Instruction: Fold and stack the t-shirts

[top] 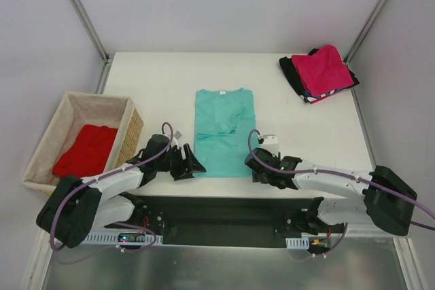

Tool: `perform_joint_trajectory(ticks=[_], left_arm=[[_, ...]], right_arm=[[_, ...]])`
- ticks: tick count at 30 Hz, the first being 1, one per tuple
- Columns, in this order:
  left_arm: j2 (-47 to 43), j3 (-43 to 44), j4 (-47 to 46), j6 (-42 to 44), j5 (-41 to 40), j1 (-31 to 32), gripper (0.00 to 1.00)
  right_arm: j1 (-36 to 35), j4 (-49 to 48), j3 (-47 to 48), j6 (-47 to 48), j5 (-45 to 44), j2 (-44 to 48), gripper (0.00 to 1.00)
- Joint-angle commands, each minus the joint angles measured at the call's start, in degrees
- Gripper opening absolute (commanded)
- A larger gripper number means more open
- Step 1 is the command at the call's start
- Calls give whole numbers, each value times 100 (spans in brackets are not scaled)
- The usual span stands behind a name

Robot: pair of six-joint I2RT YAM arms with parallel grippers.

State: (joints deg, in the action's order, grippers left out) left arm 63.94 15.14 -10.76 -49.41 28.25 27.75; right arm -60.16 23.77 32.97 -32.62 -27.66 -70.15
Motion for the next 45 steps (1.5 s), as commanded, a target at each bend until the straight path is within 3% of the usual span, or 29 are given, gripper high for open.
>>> perform_joint_trajectory(ticks=[1, 8, 16, 19, 45], left_arm=[[373, -406, -514, -192, 128, 29, 64], [216, -485, -471, -166, 120, 29, 59], [162, -450, -303, -104, 84, 29, 39], [189, -450, -303, -104, 84, 29, 36], [751, -169, -330, 45, -214, 29, 22]], right_arm=[[-22, 101, 69, -122, -134, 221, 52], [-22, 128, 87, -148, -143, 177, 52], [-13, 163, 148, -192, -187, 239, 52], [-13, 181, 96, -262, -266, 353, 52], [-13, 655, 192, -122, -521, 1460, 52]])
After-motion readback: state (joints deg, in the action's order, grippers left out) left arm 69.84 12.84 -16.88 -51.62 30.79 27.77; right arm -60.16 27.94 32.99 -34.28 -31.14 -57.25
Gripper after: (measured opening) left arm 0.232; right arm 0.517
